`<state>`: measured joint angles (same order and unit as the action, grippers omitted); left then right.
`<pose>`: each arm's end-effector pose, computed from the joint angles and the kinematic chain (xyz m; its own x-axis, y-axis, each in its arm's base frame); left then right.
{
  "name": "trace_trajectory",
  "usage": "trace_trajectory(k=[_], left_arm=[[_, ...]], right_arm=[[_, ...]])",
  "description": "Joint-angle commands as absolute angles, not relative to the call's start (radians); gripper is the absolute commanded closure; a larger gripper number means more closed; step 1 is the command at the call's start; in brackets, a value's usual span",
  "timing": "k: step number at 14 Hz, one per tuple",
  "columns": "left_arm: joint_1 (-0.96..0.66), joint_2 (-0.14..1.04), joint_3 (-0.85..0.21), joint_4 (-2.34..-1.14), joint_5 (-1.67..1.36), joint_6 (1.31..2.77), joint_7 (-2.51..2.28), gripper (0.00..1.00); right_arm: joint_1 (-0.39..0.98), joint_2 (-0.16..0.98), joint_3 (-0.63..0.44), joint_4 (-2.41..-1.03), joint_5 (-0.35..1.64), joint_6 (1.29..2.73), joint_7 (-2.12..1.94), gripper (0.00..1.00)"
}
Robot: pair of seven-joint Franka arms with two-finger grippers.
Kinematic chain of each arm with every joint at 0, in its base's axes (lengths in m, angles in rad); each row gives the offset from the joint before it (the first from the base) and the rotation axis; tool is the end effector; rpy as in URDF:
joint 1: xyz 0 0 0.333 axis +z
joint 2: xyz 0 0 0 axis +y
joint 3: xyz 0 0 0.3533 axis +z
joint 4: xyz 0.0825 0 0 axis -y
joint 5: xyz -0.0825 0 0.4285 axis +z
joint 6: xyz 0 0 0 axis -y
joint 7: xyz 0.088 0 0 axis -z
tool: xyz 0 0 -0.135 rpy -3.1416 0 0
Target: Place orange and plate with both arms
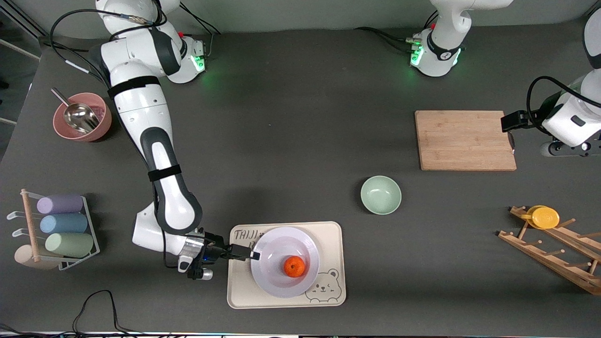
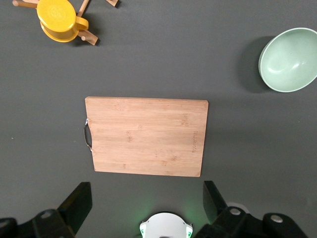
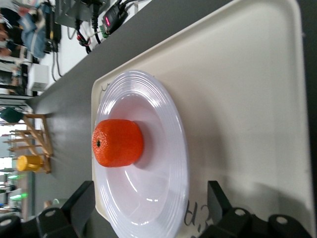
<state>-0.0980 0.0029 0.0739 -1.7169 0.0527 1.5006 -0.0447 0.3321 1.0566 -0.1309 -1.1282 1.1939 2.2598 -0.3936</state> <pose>0.5761 -0.0065 0.5533 0.9763 0.0248 -0.2148 0.0118 -0.9980 -0.0620 0.8250 0.2514 0.1516 0.9844 -0.1401 0.1064 -0.0183 -0.6830 -0.7302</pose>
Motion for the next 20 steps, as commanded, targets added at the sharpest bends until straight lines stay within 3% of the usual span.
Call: trace_trajectory(k=[1, 4, 8, 10, 15, 20], left_arm=[[-0.095, 0.011, 0.074, -1.694, 0.06, 1.48, -0.04, 0.0], [-0.092, 0.011, 0.075, -1.694, 0.06, 1.479, -0.034, 0.0], [-0.095, 0.011, 0.075, -1.694, 0.06, 1.477, -0.035, 0.0], [-0.095, 0.011, 0.074, -1.694, 0.058, 1.48, -0.034, 0.0], [-0.1, 0.011, 0.074, -1.694, 0.058, 1.483, -0.038, 0.0], [-0.097, 0.011, 0.074, -1.695, 0.054, 1.496, -0.04, 0.0]], right_arm=[[0.328, 0.994, -0.13, -1.138, 1.015, 2.261, -0.287, 0.0], [0.325, 0.944, -0.153, -1.166, 0.846, 2.231, -0.249, 0.0], [0.336, 0.841, -0.248, -1.193, 0.715, 2.021, -0.25, 0.0], [0.336, 0.743, -0.253, -1.289, 0.655, 1.959, -0.253, 0.0], [0.341, 0.418, -0.288, -1.641, 0.482, 1.957, -0.244, 0.0], [0.341, 0.25, -0.311, -1.77, 0.39, 1.89, -0.215, 0.0]])
